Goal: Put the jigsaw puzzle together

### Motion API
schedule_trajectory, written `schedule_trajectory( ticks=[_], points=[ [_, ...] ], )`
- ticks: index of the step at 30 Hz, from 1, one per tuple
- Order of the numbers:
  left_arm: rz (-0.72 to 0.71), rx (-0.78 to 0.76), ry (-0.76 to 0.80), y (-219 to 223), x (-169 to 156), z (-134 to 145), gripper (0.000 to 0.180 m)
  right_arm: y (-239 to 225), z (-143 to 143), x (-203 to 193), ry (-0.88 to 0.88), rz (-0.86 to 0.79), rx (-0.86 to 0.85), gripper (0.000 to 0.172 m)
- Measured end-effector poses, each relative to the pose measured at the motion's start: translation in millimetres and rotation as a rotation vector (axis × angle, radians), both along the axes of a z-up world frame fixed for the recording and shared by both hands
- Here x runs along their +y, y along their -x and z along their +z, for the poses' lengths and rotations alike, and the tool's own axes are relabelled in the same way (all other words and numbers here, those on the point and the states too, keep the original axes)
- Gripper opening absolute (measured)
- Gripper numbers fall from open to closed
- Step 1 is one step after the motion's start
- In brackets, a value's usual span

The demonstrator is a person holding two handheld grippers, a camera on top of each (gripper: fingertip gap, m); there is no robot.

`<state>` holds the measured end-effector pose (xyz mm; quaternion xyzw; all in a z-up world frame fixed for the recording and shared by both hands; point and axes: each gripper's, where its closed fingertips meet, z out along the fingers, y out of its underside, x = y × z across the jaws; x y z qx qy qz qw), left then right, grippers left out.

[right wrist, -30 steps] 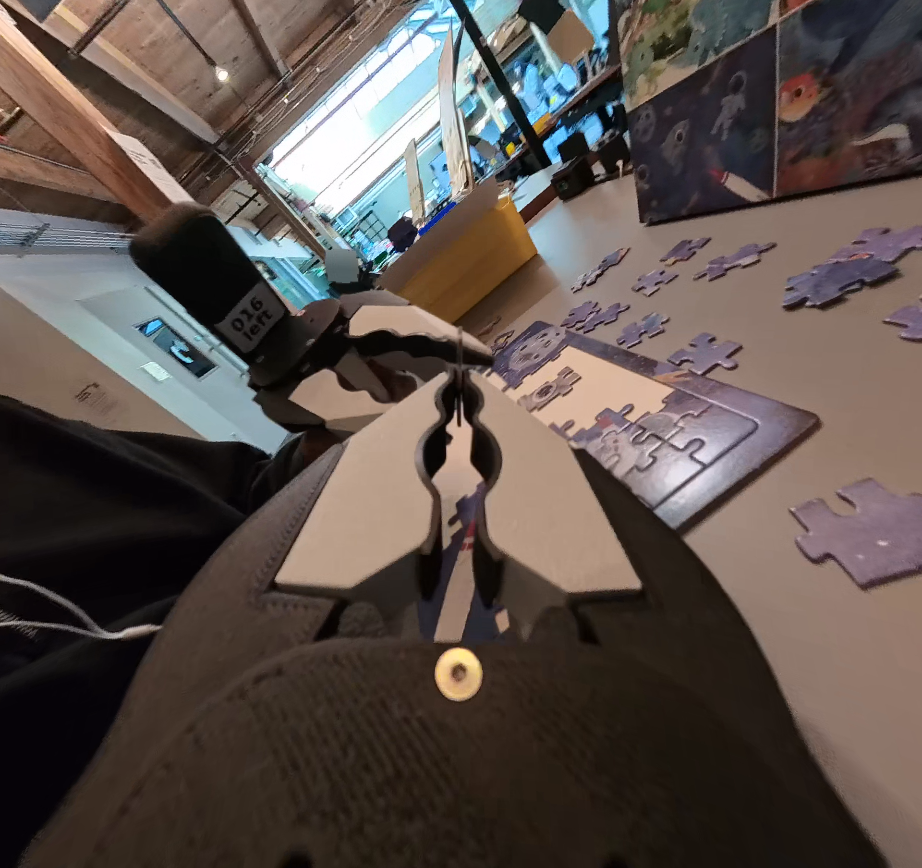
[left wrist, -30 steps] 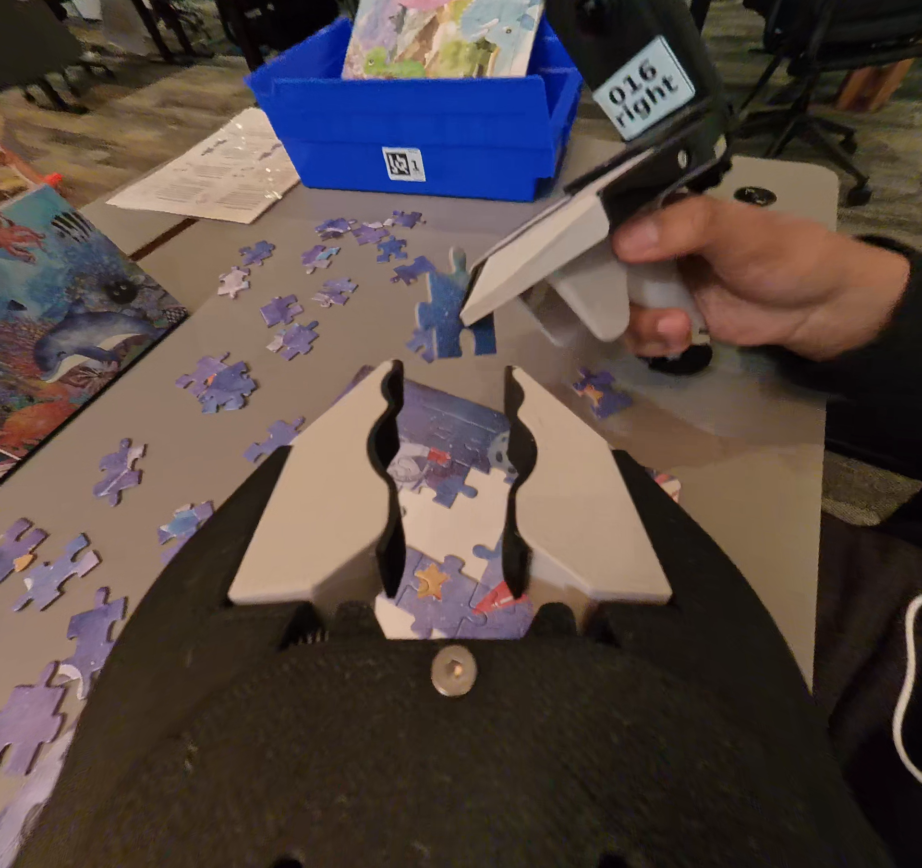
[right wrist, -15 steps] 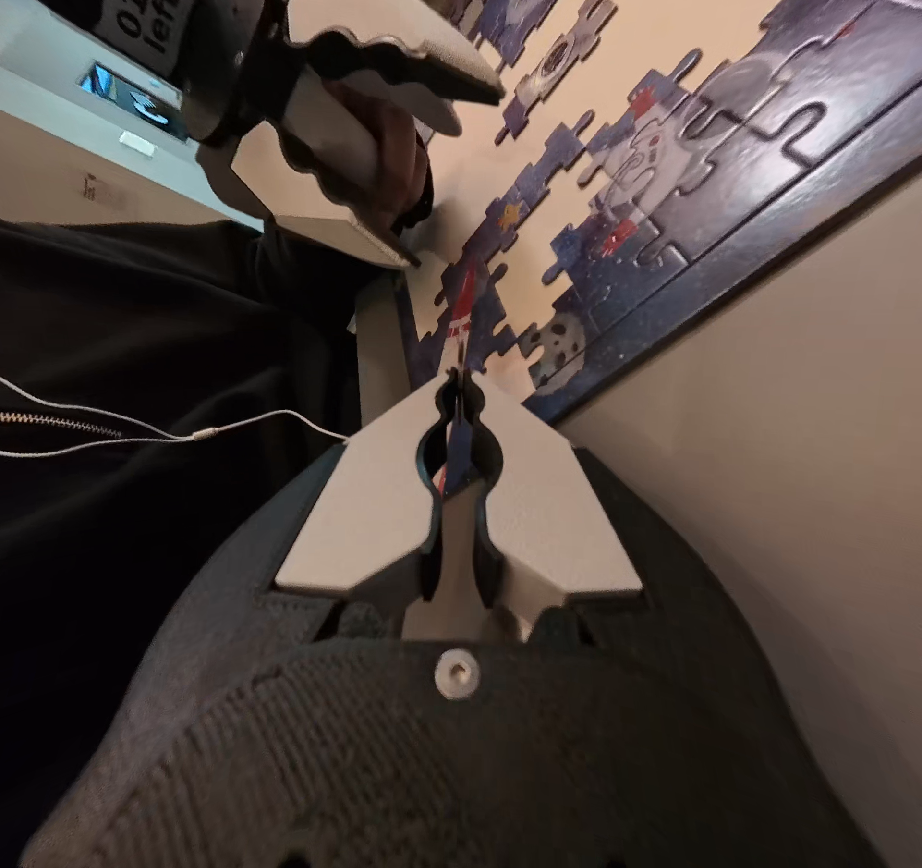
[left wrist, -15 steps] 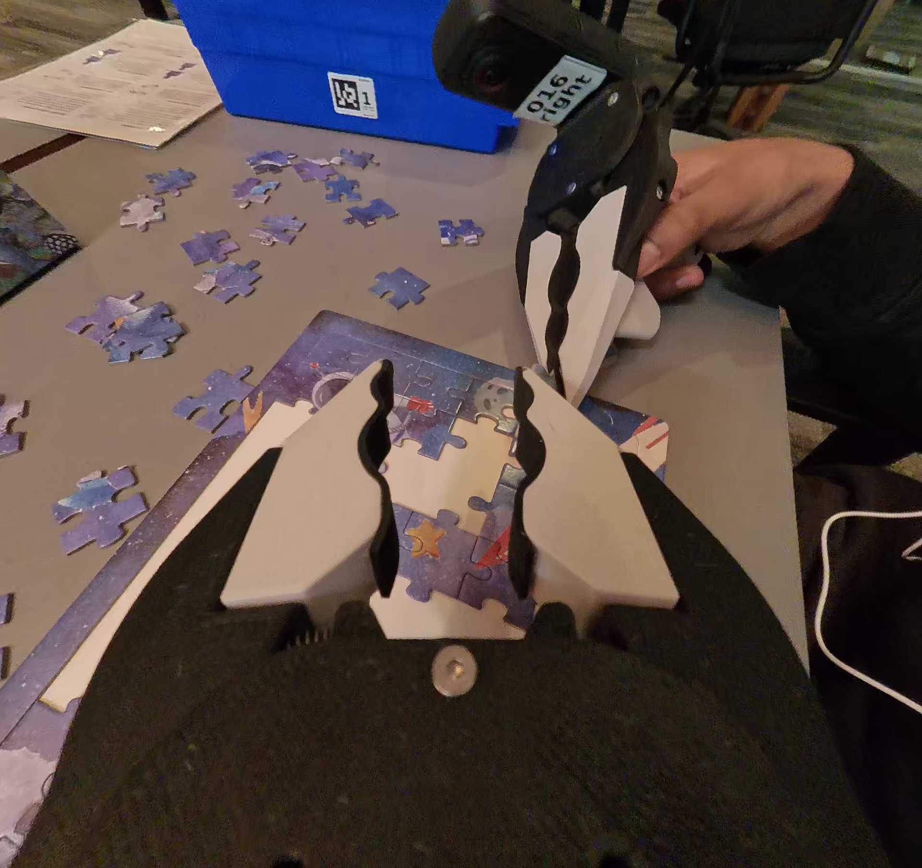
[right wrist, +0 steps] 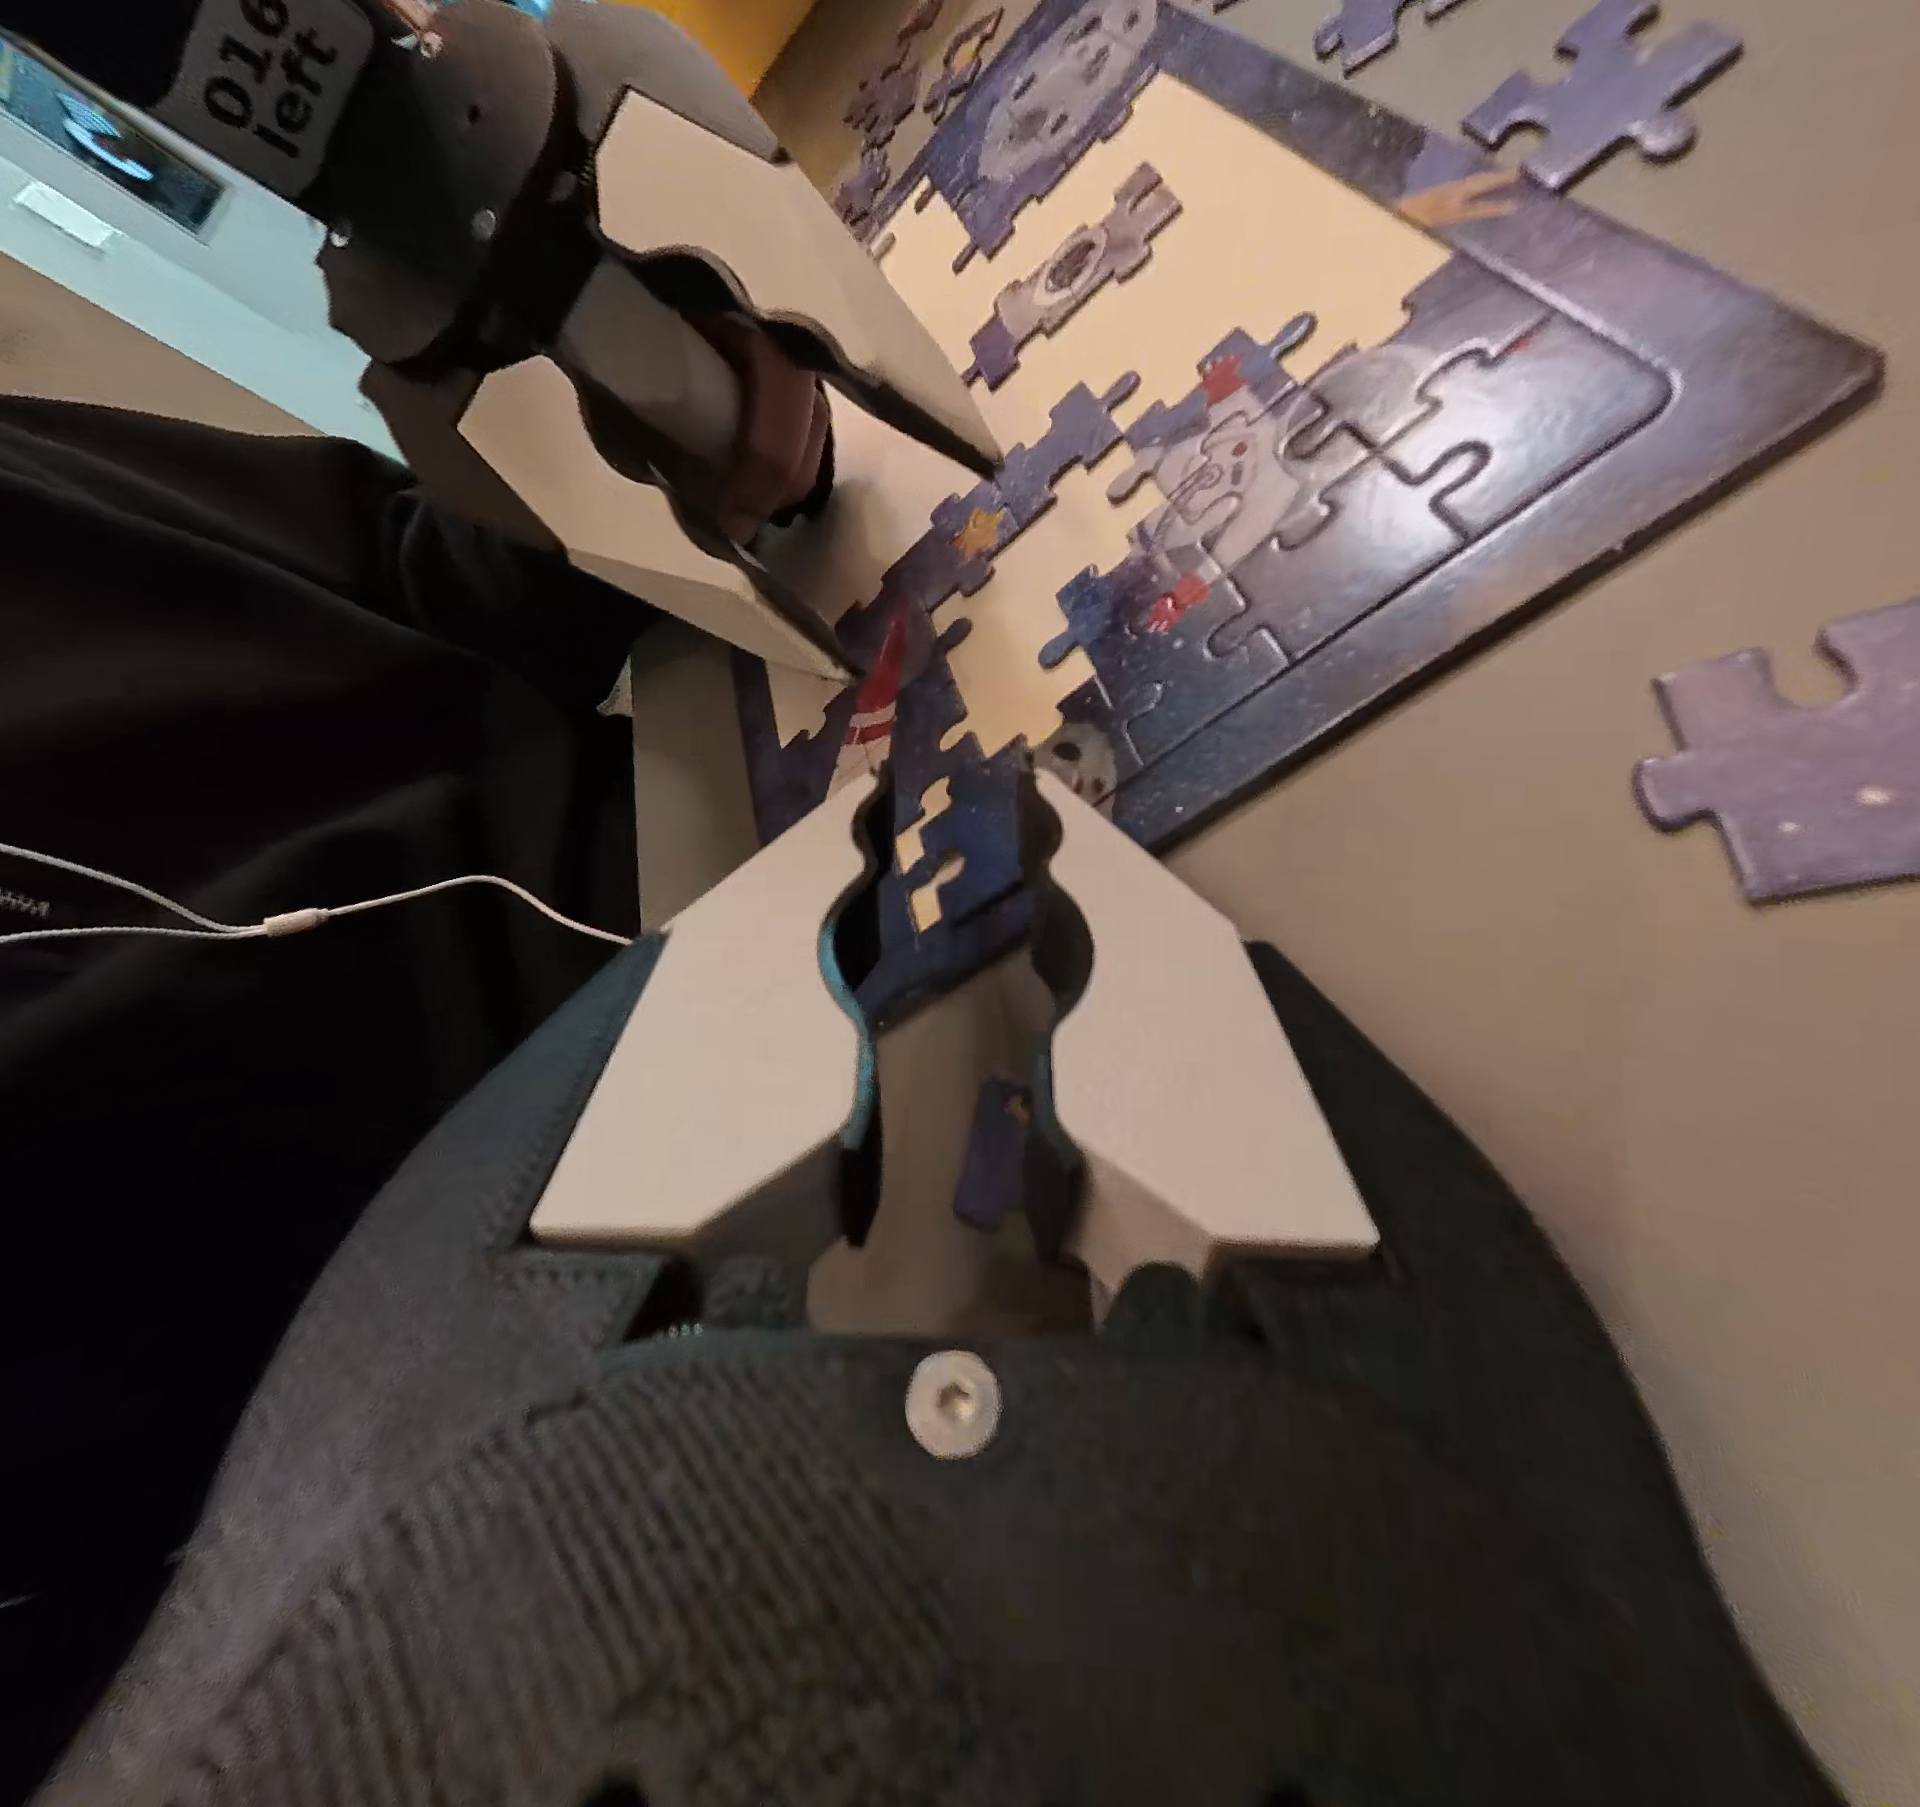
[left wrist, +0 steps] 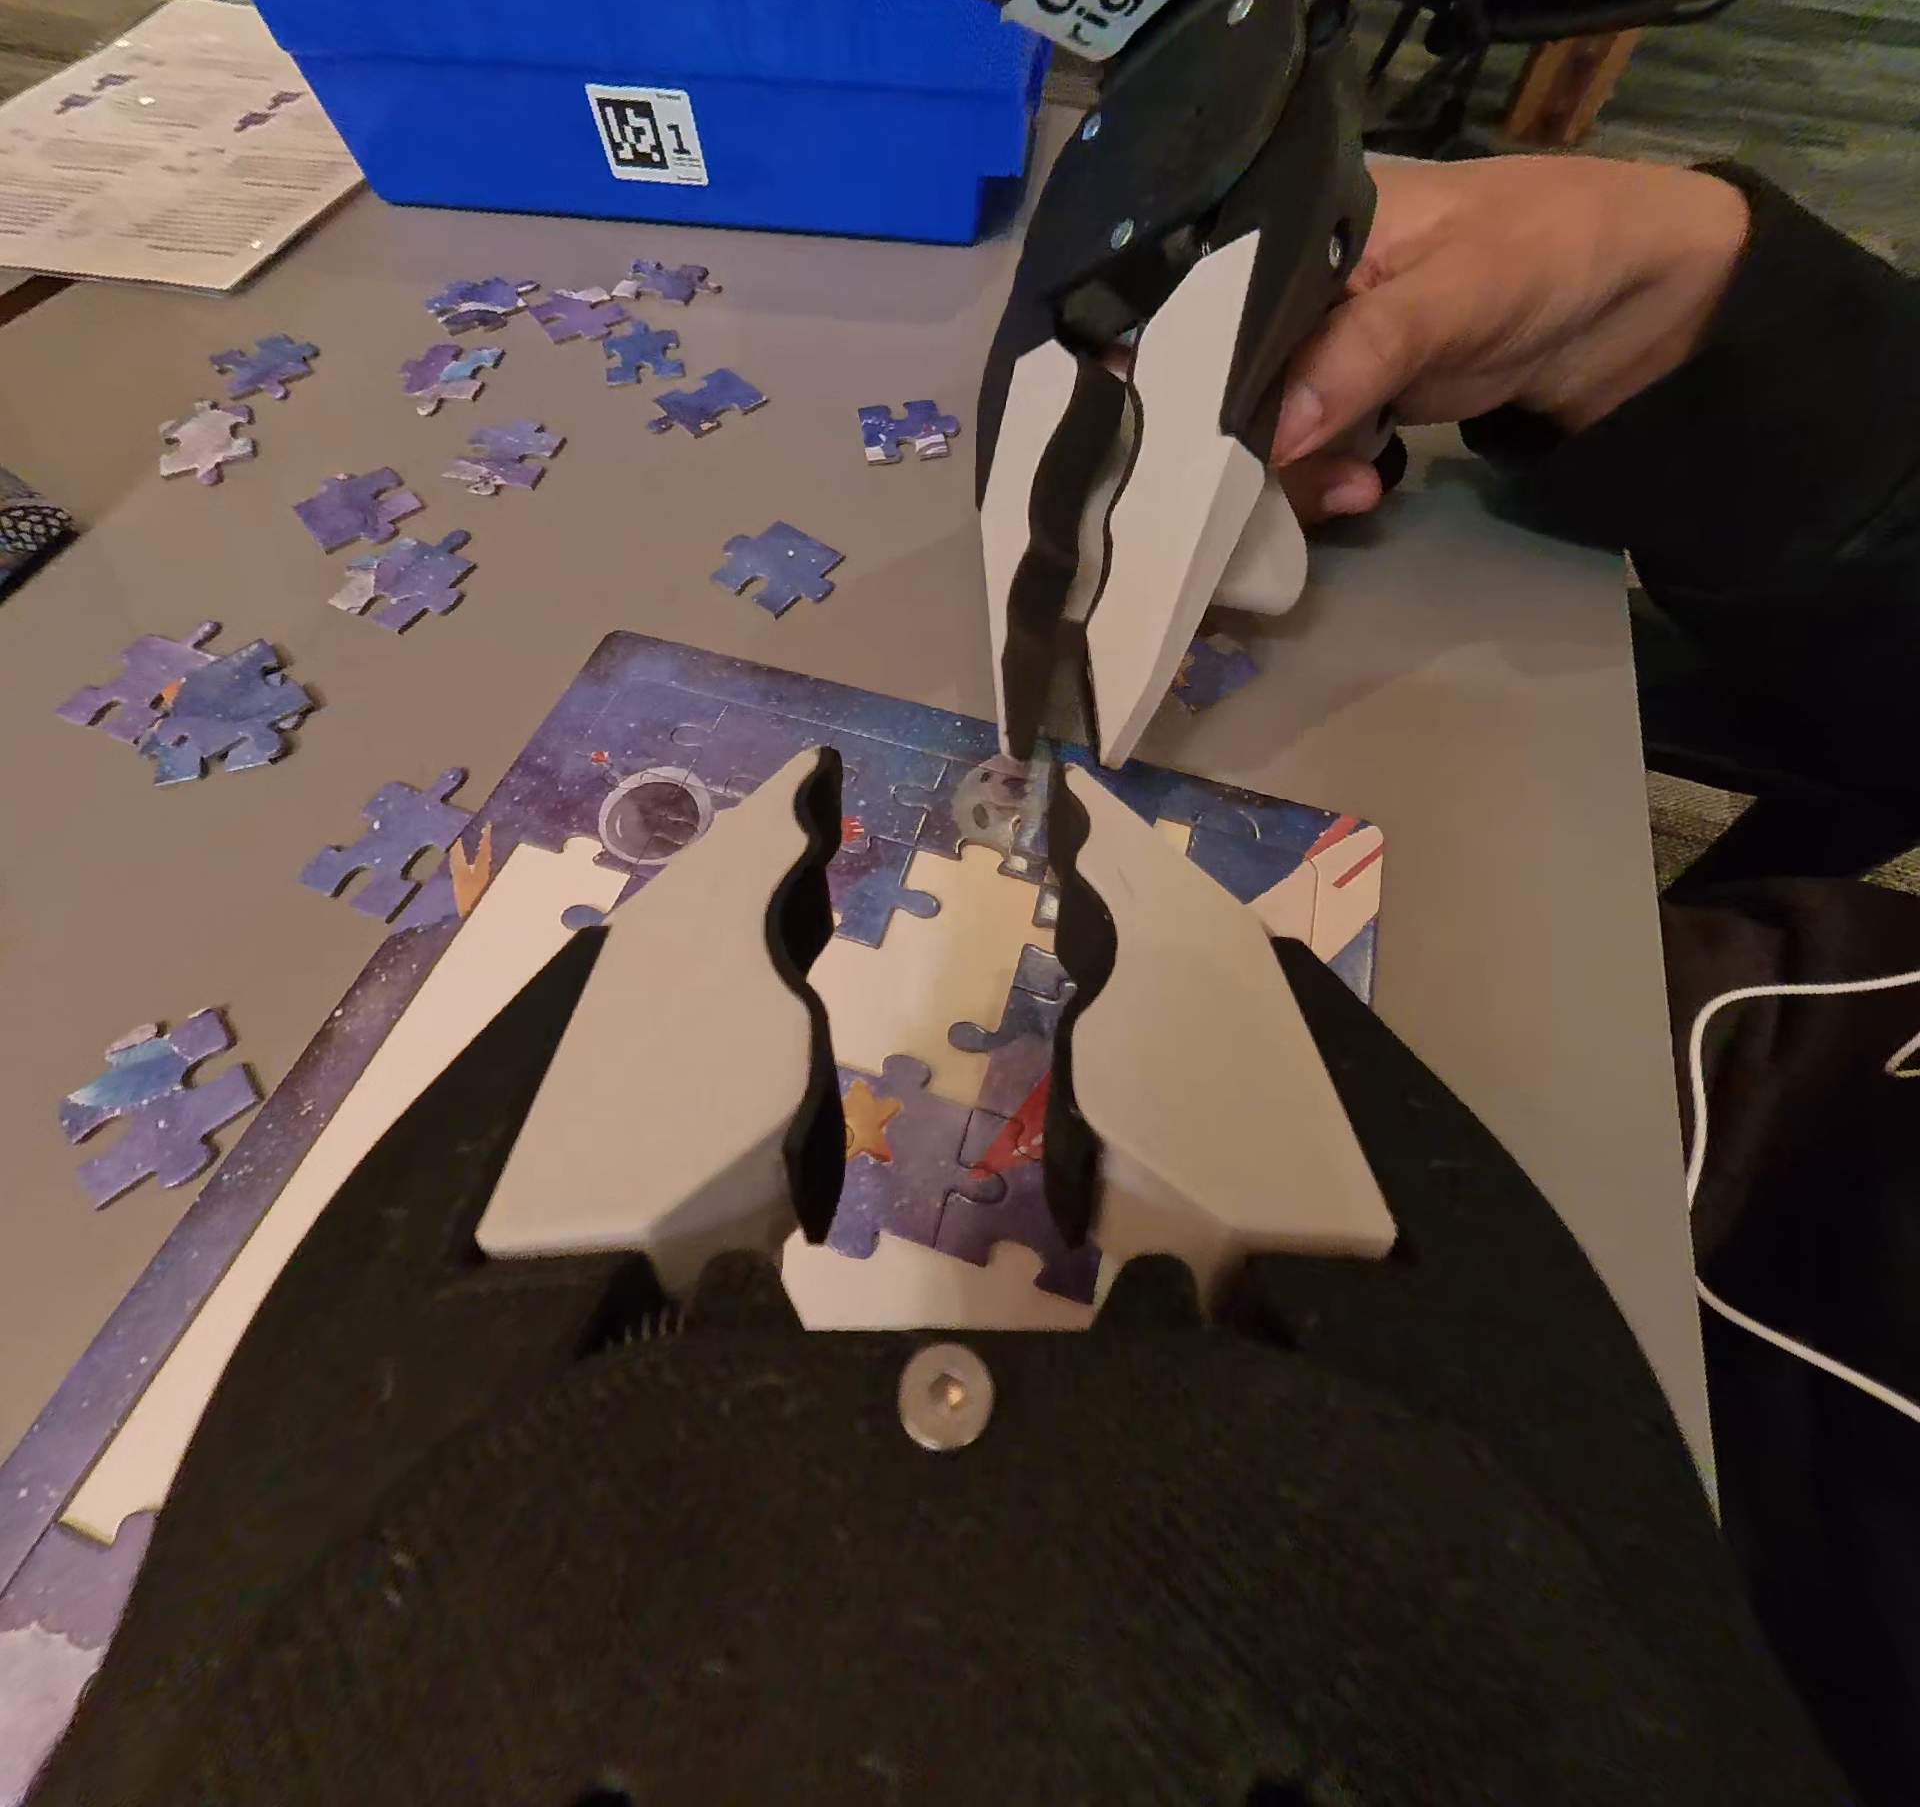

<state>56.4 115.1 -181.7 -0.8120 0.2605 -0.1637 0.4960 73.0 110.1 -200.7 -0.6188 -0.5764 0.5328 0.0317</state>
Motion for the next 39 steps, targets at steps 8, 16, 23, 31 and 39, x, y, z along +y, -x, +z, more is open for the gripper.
schedule_trajectory(
  ticks=[8, 16, 23, 31, 39],
  points=[
    [-0.015, 0.013, 0.004, -2.1, -1.3, -1.5, 0.035, 0.3, -7.7, -6.0, -0.109, 0.041, -0.012, 0.021],
    [0.02, 0.017, 0.012, 2.2, 1.7, -2.7, 0.023, -2.8, -6.7, -2.5, -0.385, 0.086, 0.096, 0.04],
    [0.018, 0.088, 0.037, -0.2, 1.6, -11.9, 0.0, -6.8, -16.5, -6.7, -0.48, 0.132, 0.077, 0.036],
    [-0.07, 0.194, 0.163, -5.4, -19.1, -29.1, 0.0, -8.7, -17.3, -11.7, -0.489, 0.163, 0.084, 0.029],
    [-0.141, 0.199, 0.214, -12.8, -27.6, -38.6, 0.0, -6.9, -18.4, -15.9, -0.513, 0.183, 0.092, 0.023]
  ],
)
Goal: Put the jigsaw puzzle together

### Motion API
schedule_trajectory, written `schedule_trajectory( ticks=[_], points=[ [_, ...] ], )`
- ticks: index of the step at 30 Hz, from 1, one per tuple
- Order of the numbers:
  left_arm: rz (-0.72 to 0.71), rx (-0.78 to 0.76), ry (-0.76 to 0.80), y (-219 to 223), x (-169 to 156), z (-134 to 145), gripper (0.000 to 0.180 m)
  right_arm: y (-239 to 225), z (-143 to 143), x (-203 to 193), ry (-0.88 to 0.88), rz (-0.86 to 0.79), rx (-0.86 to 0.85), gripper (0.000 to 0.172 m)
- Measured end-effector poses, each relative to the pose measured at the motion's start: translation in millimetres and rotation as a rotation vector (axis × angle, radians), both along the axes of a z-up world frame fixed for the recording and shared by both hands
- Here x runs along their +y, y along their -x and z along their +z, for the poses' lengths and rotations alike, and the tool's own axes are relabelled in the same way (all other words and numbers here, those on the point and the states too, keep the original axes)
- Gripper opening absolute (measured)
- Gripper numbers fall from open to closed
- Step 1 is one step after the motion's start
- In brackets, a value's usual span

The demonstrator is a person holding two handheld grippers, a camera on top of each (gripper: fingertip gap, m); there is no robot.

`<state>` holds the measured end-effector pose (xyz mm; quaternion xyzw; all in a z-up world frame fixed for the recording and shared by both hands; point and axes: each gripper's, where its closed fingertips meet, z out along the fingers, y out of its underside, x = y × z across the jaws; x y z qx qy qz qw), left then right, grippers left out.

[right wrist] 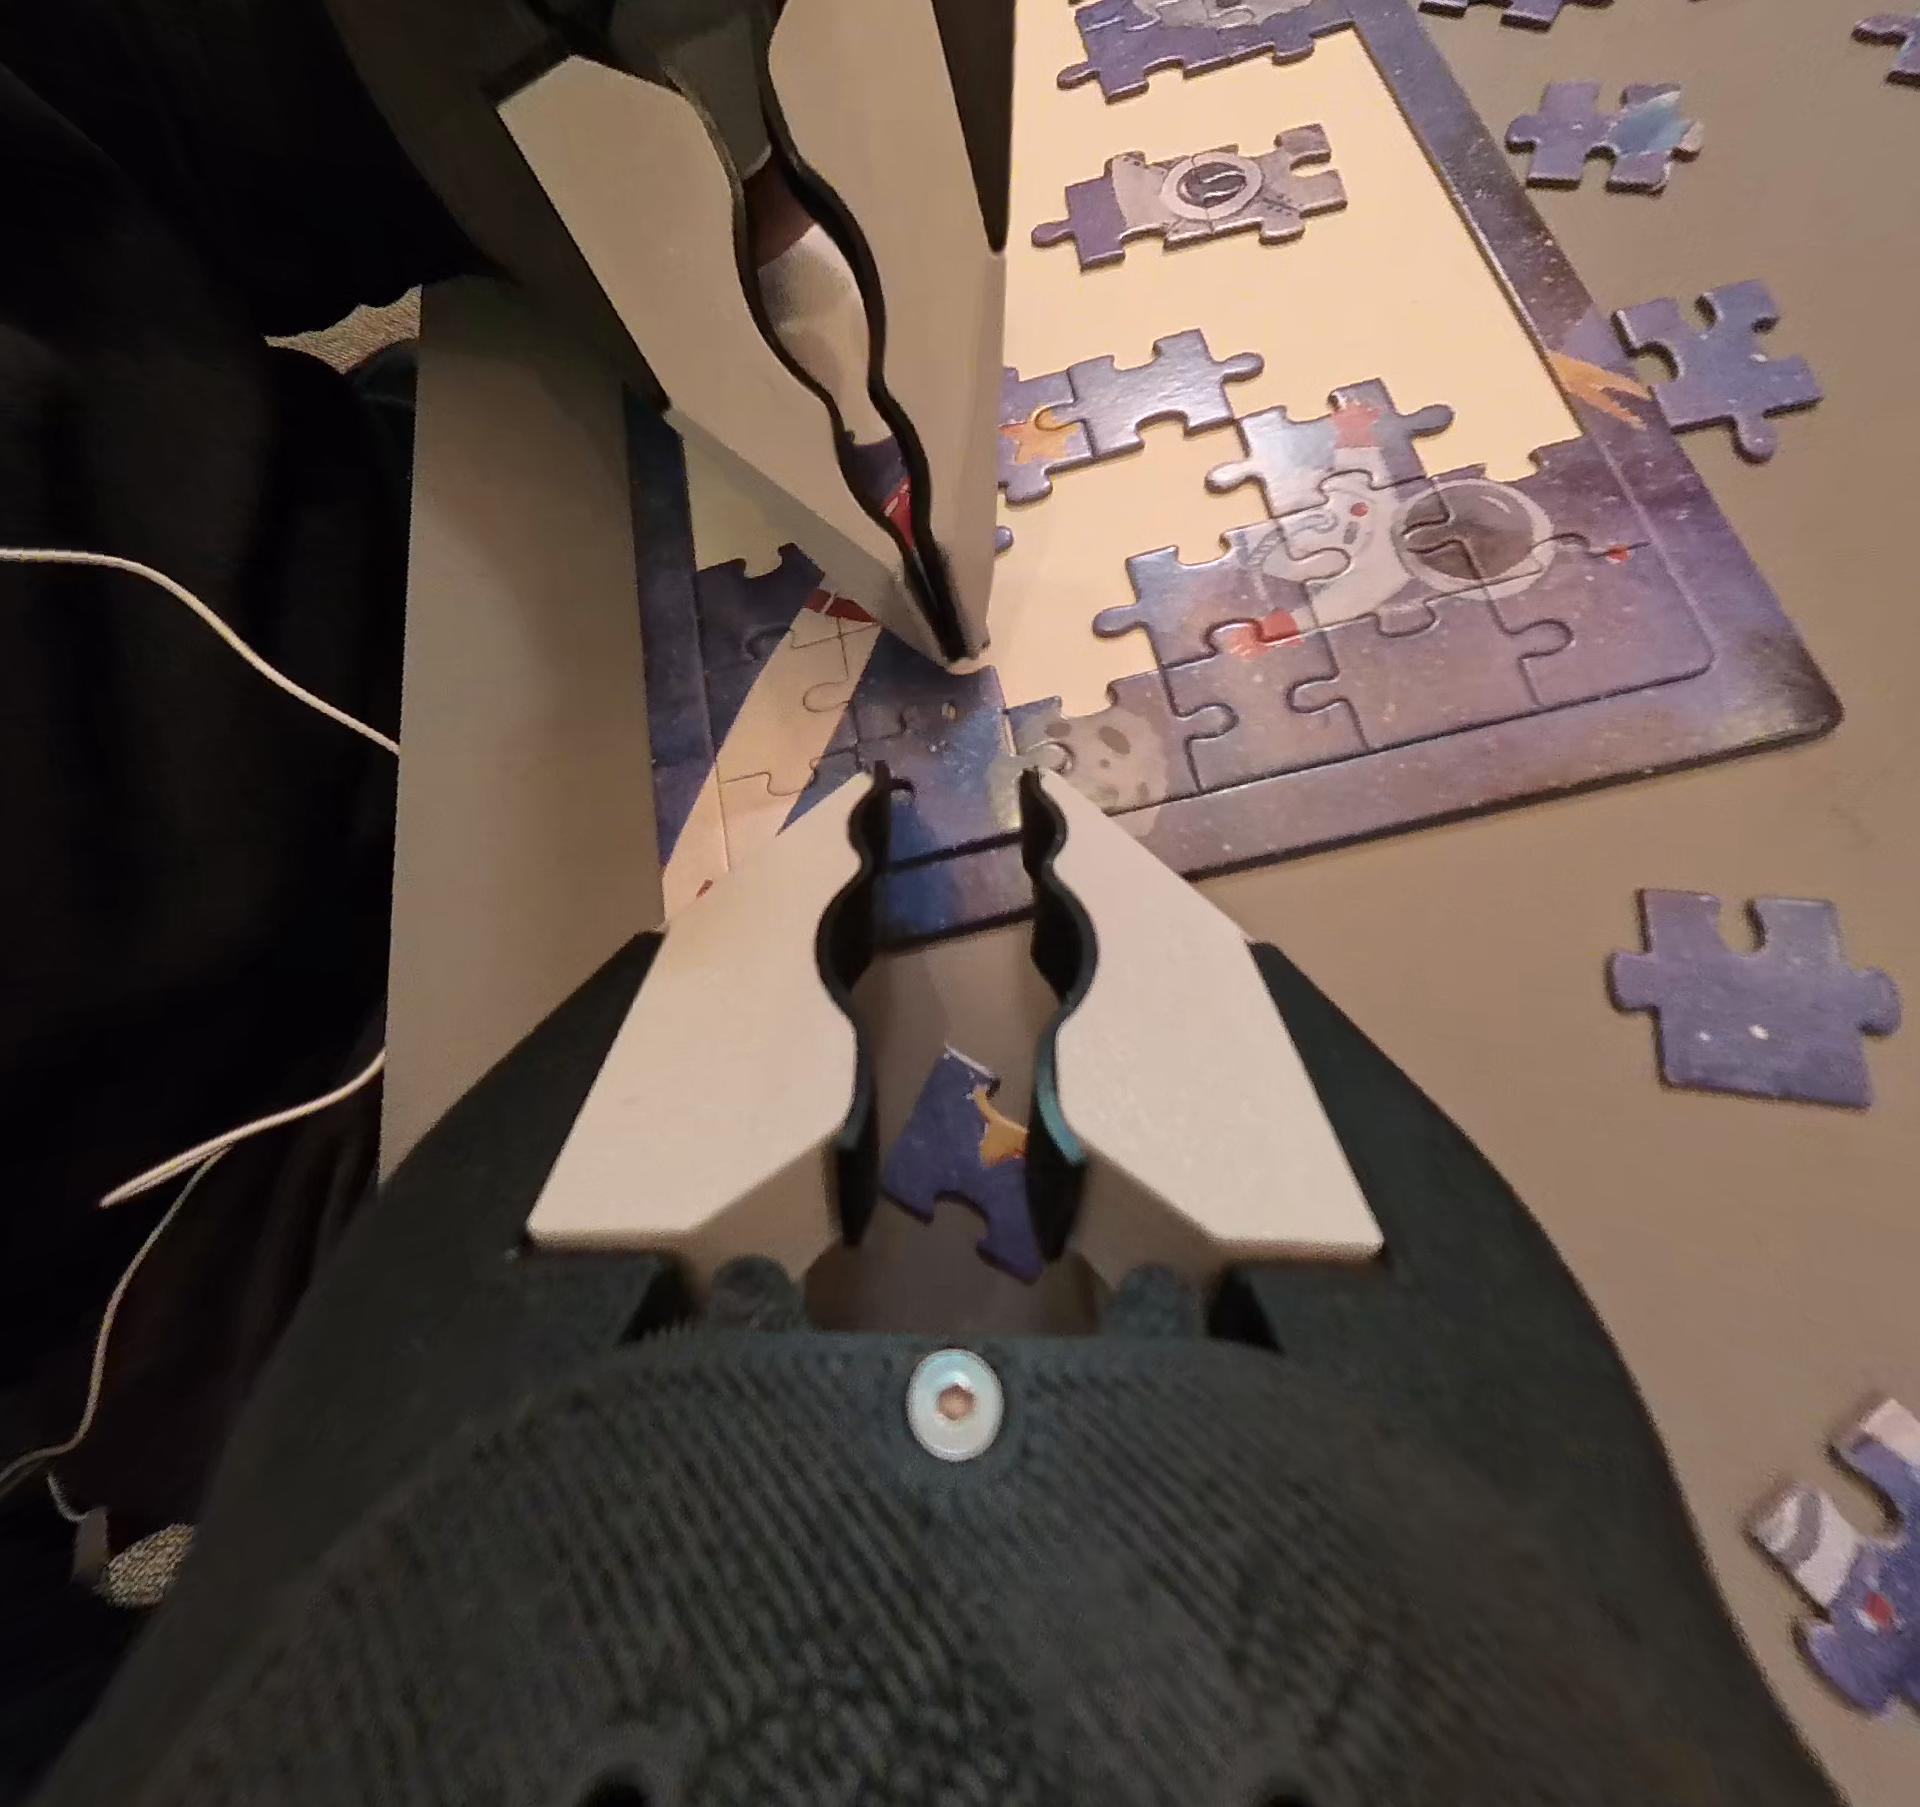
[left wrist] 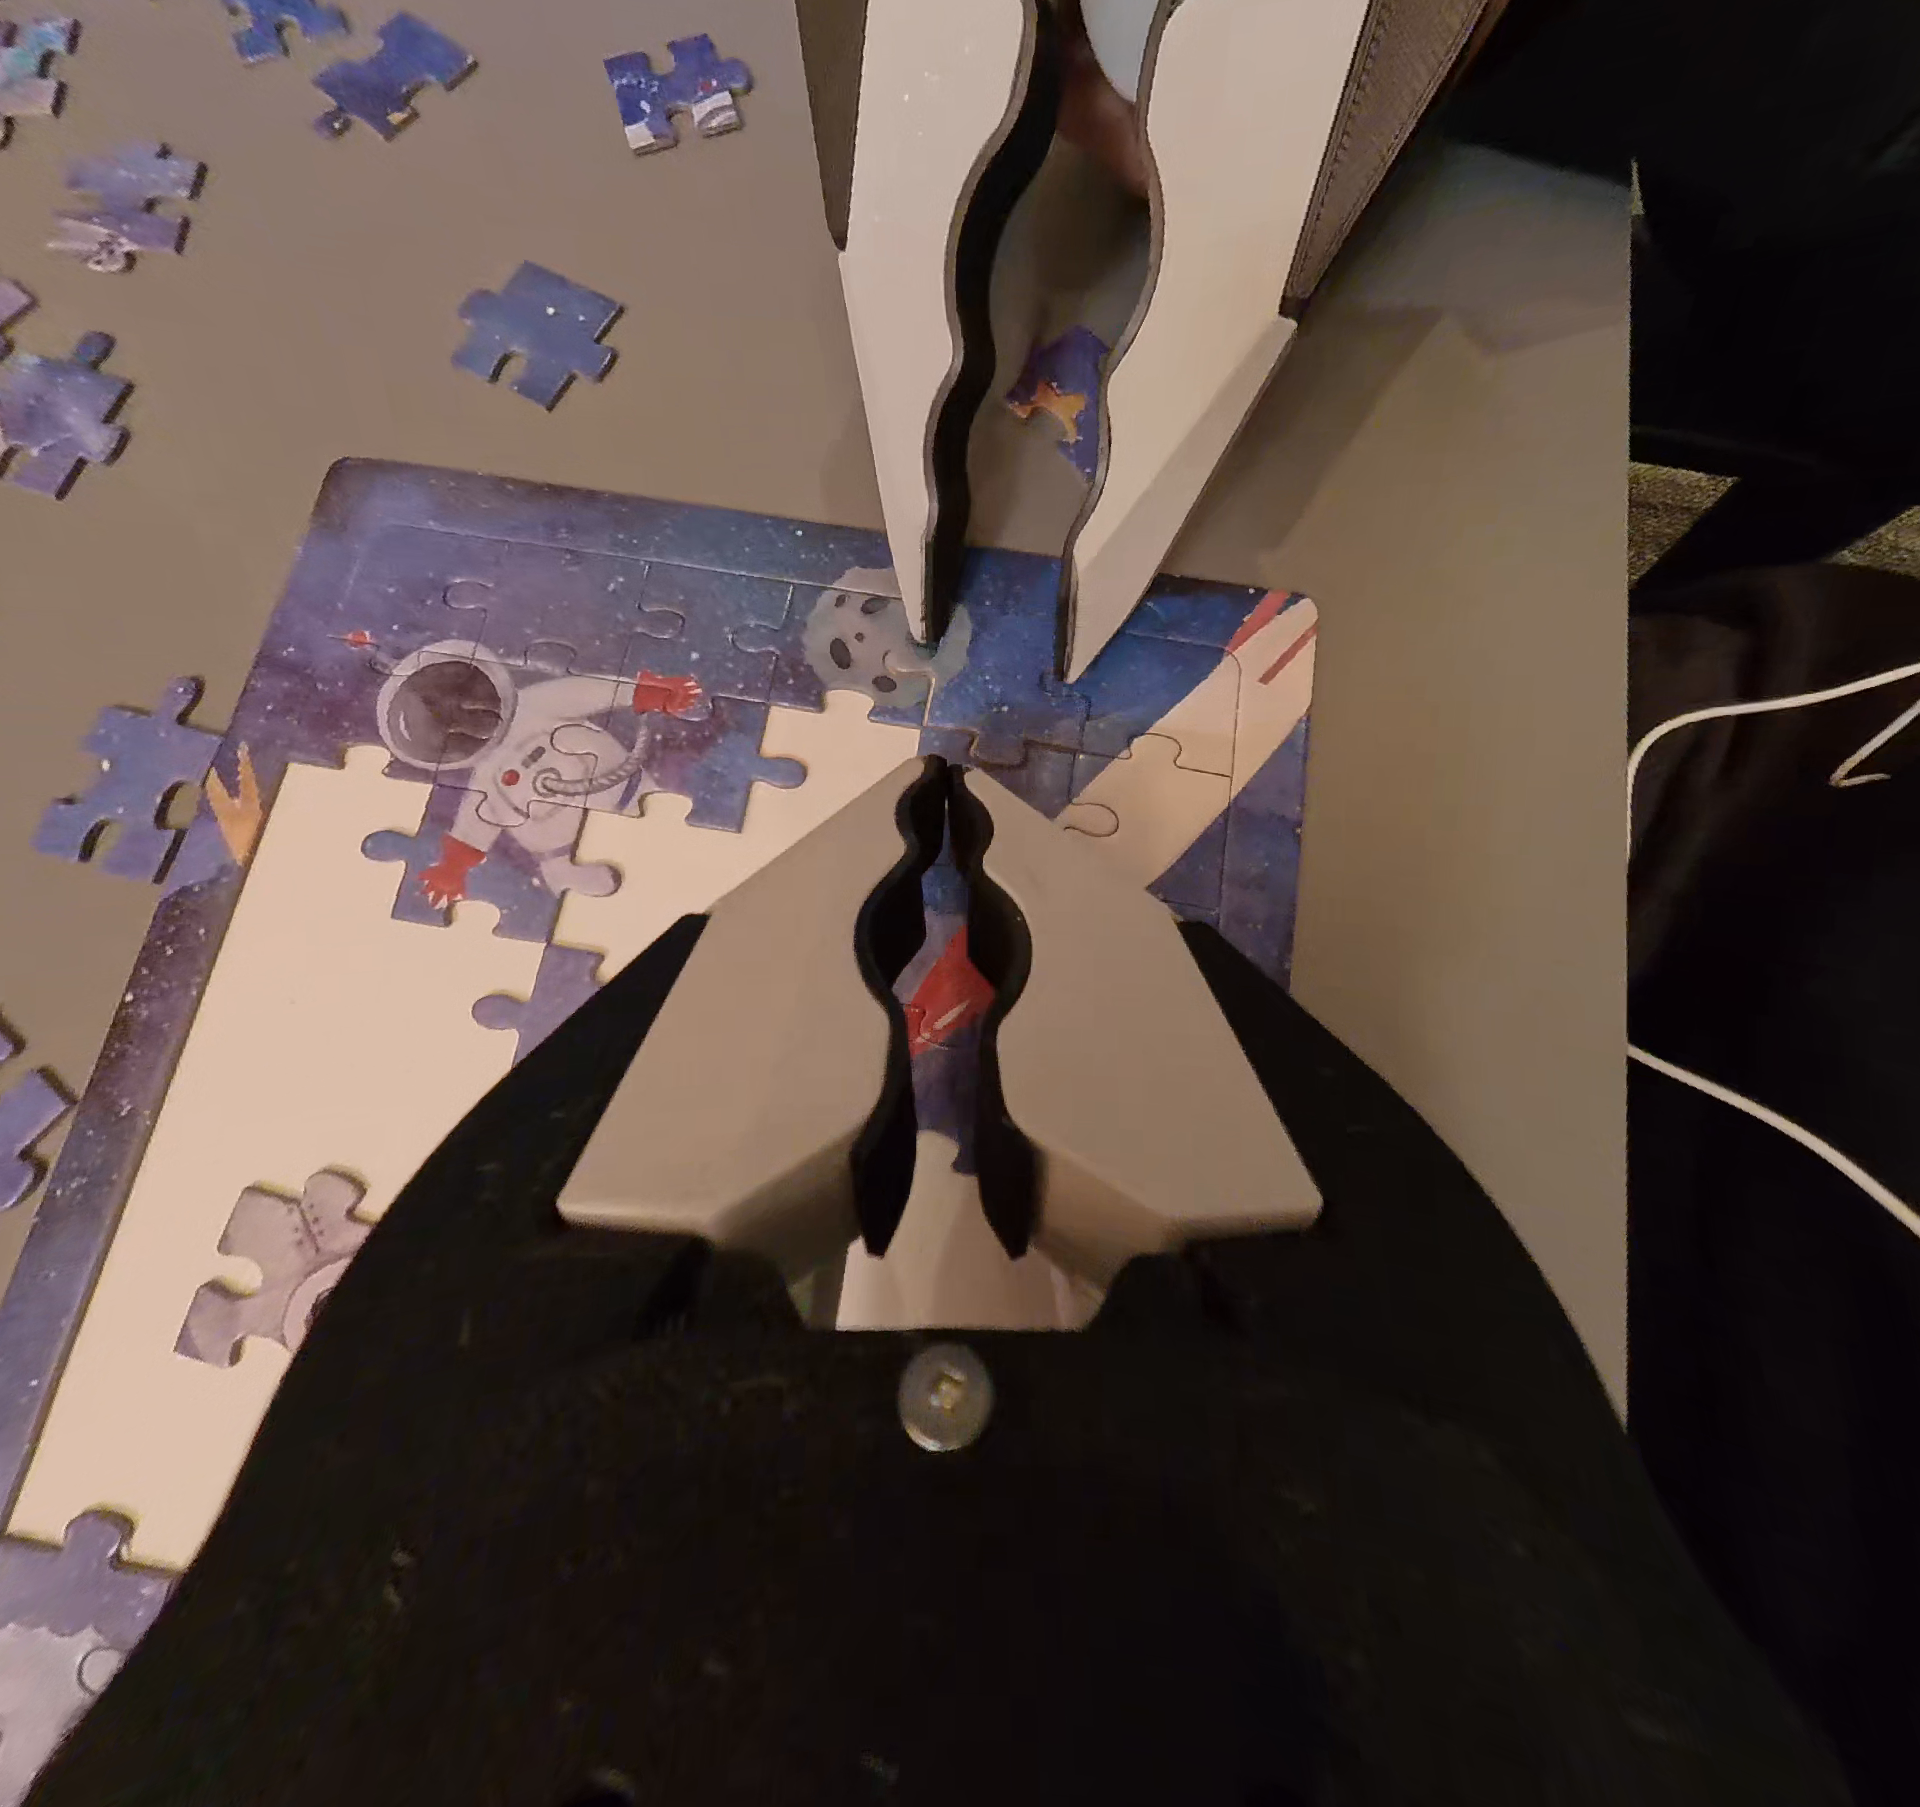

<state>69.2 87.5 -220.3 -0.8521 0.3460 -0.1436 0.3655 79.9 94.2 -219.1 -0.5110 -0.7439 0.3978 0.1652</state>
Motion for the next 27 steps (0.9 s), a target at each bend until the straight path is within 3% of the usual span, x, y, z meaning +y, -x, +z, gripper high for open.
schedule_trajectory(
  ticks=[27],
  points=[
    [-0.038, 0.051, -0.011, -11.1, -4.1, -1.6, 0.0, 0.2, 0.3, -4.0, -0.048, 0.024, 0.027, 0.015]
  ],
)
